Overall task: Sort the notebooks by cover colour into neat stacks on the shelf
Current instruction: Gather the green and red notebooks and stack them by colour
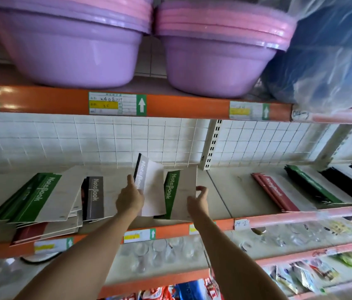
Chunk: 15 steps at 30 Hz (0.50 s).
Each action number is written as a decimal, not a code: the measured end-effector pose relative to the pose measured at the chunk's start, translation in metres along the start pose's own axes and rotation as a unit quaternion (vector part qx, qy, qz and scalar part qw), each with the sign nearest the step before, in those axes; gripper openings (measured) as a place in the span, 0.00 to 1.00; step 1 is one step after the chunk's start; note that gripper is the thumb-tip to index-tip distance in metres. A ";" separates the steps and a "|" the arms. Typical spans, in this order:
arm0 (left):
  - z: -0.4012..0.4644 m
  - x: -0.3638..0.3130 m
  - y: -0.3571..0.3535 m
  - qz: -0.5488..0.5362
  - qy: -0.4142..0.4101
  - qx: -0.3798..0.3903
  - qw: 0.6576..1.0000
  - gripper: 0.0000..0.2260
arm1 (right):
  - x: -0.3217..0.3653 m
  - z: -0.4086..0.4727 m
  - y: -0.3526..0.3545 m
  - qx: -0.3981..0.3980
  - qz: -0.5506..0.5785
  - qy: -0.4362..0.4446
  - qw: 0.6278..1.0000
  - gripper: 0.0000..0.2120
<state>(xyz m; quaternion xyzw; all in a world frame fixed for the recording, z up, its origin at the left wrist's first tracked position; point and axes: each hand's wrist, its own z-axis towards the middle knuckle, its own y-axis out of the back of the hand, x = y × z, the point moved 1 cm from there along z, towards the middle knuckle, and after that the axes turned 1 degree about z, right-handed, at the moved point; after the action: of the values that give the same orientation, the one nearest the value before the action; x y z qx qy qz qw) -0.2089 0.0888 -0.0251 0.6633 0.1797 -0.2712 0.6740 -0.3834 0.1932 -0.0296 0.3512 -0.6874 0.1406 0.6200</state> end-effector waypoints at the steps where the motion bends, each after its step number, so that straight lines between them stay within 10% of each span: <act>1: -0.001 -0.011 -0.002 -0.004 -0.021 0.005 1.000 0.19 | 0.002 0.002 0.011 -0.010 -0.014 0.005 1.000 0.17; 15: -0.056 -0.186 -0.062 0.030 -0.061 -0.002 0.998 0.23 | -0.006 0.069 0.208 -0.098 -0.050 0.050 0.993 0.20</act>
<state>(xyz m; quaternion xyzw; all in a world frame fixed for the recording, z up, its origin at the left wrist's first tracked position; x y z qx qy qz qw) -0.3863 0.1694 0.0338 0.6494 0.1185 -0.2902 0.6928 -0.5721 0.3005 0.0016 0.3151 -0.6475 0.0591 0.6914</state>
